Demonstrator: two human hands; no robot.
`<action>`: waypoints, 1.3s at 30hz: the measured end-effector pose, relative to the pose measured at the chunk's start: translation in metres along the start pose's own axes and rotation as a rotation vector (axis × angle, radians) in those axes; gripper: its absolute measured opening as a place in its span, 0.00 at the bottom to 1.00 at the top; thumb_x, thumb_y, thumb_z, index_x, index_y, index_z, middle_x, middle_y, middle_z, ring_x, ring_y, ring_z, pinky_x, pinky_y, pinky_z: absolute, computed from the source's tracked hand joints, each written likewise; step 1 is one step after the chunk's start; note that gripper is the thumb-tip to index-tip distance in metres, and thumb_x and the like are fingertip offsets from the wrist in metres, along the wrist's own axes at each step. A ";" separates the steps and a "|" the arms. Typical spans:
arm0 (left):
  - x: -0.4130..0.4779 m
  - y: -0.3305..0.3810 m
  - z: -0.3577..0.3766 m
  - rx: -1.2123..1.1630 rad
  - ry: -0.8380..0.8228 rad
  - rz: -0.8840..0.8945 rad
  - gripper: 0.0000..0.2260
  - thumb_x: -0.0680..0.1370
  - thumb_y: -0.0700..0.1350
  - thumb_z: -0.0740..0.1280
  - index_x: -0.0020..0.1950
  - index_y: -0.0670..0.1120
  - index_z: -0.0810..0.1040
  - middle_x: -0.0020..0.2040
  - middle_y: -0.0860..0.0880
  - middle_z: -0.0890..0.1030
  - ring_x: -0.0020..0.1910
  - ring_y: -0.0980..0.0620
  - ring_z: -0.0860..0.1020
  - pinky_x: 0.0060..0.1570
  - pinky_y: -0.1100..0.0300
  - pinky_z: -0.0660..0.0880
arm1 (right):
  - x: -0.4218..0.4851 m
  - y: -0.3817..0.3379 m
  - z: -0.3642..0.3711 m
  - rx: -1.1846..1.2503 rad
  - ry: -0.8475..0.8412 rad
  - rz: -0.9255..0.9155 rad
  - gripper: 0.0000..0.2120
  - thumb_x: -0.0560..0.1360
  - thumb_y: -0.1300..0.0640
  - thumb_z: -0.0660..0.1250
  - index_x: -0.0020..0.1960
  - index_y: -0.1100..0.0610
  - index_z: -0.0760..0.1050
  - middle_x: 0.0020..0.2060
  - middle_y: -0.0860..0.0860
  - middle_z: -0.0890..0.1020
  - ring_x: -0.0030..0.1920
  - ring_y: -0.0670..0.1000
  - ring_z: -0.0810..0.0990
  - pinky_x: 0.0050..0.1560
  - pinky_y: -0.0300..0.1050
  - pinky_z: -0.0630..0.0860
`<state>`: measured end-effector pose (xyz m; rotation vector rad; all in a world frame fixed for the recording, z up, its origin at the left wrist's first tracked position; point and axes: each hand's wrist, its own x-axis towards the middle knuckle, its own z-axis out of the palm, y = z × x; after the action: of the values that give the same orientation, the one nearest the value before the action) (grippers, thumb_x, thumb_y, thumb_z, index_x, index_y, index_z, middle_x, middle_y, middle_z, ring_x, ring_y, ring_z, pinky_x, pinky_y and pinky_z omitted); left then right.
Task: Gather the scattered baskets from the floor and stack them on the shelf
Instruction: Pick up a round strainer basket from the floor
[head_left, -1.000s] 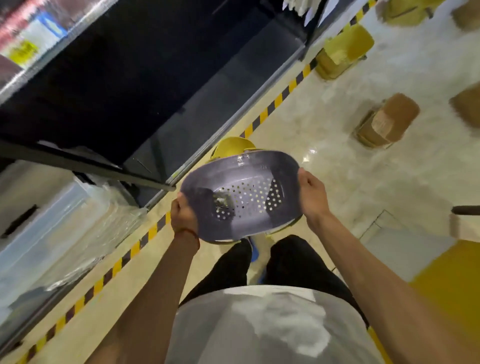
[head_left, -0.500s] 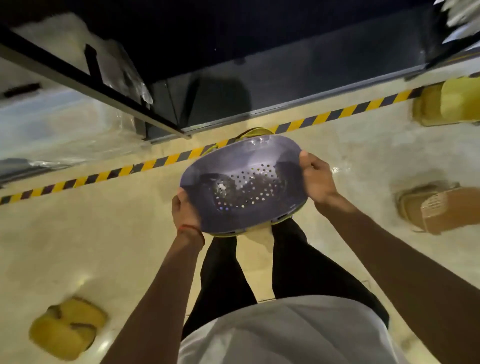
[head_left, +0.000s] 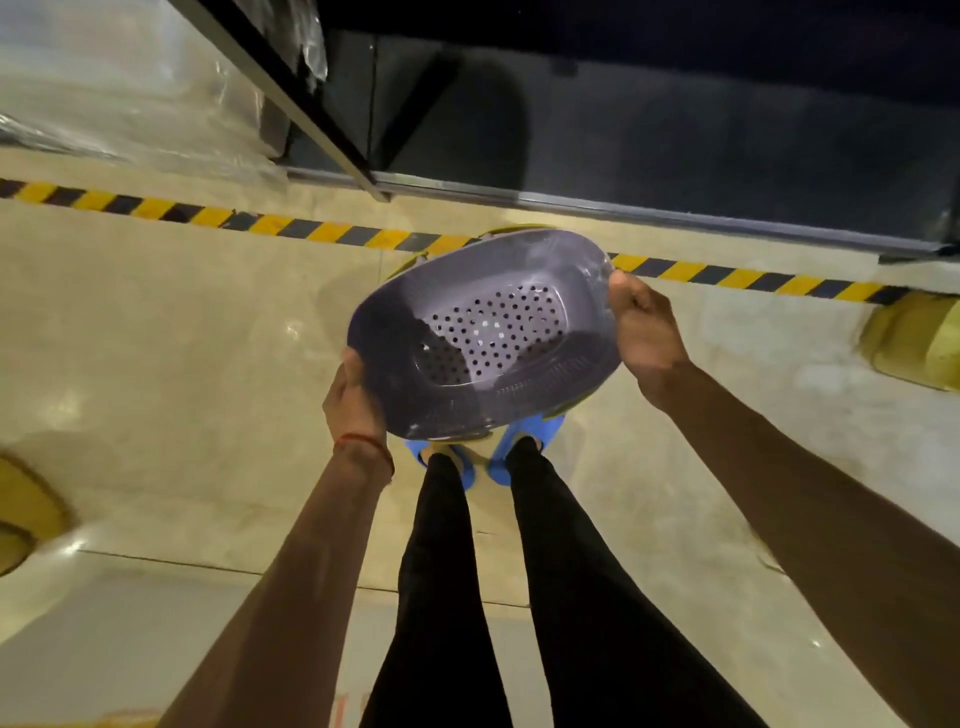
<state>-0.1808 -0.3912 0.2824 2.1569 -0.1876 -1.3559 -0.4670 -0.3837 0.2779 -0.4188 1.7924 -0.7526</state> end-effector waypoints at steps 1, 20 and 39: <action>0.008 -0.004 0.003 -0.012 -0.009 -0.005 0.11 0.80 0.54 0.65 0.43 0.50 0.80 0.45 0.50 0.82 0.50 0.47 0.79 0.57 0.53 0.76 | 0.011 0.002 0.001 0.008 -0.002 0.015 0.11 0.85 0.57 0.57 0.52 0.61 0.76 0.41 0.54 0.77 0.38 0.40 0.76 0.43 0.36 0.74; 0.077 -0.039 0.015 0.023 -0.071 0.040 0.13 0.78 0.48 0.70 0.54 0.38 0.83 0.44 0.43 0.81 0.44 0.44 0.79 0.50 0.49 0.81 | 0.079 0.039 0.003 -0.191 0.017 -0.015 0.11 0.84 0.50 0.61 0.51 0.50 0.83 0.41 0.43 0.85 0.42 0.42 0.80 0.39 0.32 0.74; -0.032 0.034 -0.062 0.846 -0.212 0.710 0.22 0.78 0.57 0.60 0.68 0.49 0.75 0.65 0.48 0.78 0.63 0.45 0.76 0.59 0.46 0.75 | -0.096 -0.027 0.036 -0.938 0.310 -0.790 0.14 0.80 0.53 0.66 0.57 0.62 0.81 0.51 0.58 0.82 0.48 0.58 0.80 0.45 0.52 0.82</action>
<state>-0.1366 -0.3822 0.3453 2.1638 -1.6834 -1.1497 -0.4027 -0.3548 0.3568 -1.7792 2.2081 -0.4382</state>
